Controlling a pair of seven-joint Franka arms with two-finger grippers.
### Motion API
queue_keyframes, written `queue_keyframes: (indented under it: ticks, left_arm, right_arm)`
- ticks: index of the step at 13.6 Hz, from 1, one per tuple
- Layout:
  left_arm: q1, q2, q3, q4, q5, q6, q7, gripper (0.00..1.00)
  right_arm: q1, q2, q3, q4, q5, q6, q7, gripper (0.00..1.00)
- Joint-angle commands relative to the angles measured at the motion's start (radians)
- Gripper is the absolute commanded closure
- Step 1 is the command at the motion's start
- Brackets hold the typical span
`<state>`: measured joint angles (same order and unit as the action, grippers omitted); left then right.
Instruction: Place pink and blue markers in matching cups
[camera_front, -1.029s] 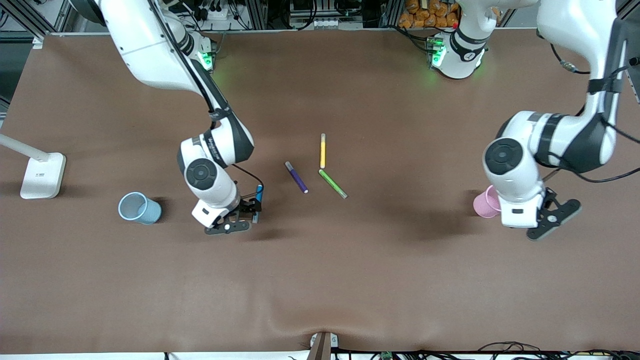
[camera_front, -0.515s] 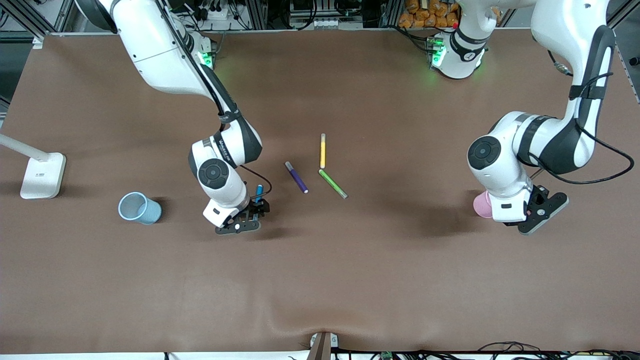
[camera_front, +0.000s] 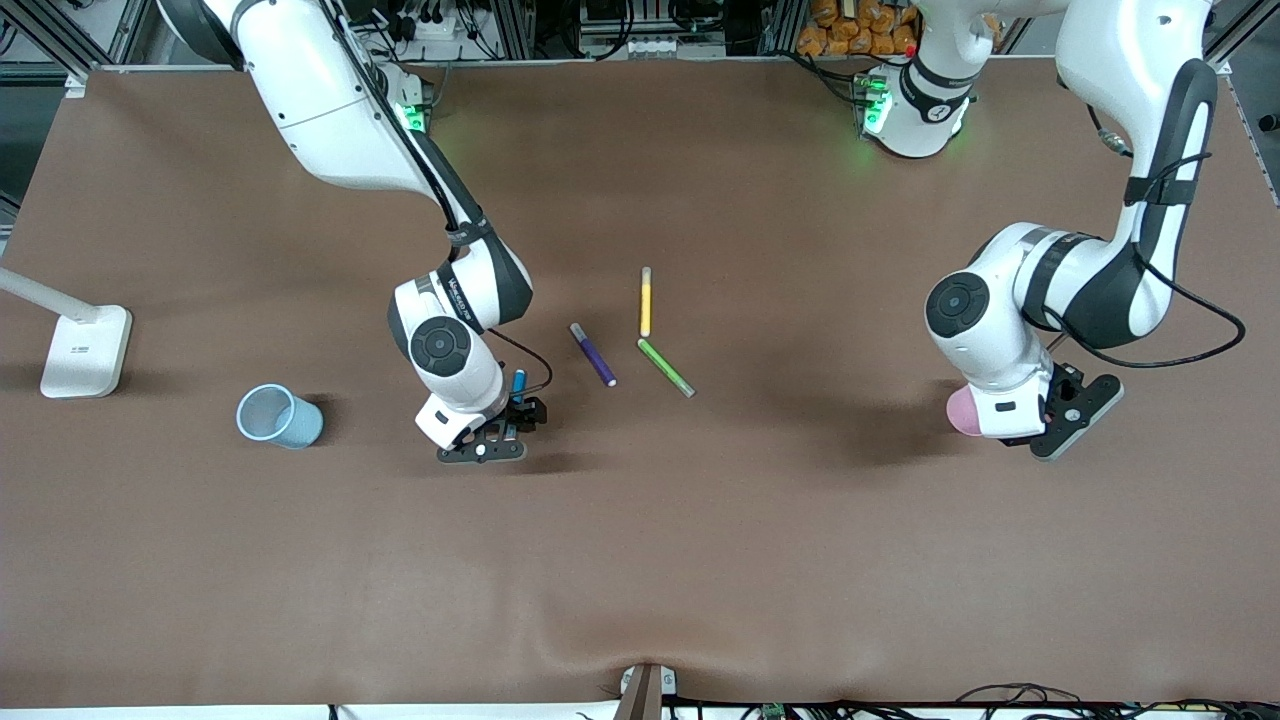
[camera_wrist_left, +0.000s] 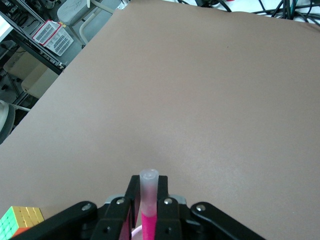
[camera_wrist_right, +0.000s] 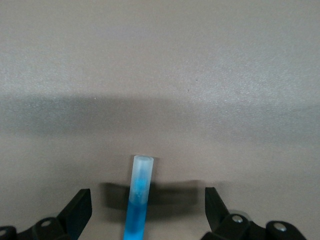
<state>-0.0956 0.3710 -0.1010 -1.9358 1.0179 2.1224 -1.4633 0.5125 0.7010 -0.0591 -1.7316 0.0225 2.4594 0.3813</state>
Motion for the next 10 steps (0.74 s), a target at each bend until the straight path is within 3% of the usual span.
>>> queue_keyframes:
  ticks: [1,2,4,10]
  left_arm:
    - [0.002,-0.011,-0.002,-0.022,0.028,0.014,-0.029,1.0]
    - [0.008,-0.003,-0.002,-0.022,0.028,0.016,-0.032,1.0]
    - [0.008,0.006,-0.002,-0.022,0.028,0.025,-0.046,1.0]
    - [0.007,0.019,-0.002,-0.06,0.12,0.027,-0.153,0.95]
  right_arm:
    - [0.014,0.018,-0.008,0.015,0.007,-0.002,0.018,0.0]
    - [0.014,0.018,-0.008,0.015,0.007,-0.002,0.016,0.17]
    - [0.015,0.018,-0.008,0.014,0.005,-0.002,0.007,0.99]
    - [0.014,0.002,-0.01,0.014,-0.007,-0.007,-0.007,1.0]
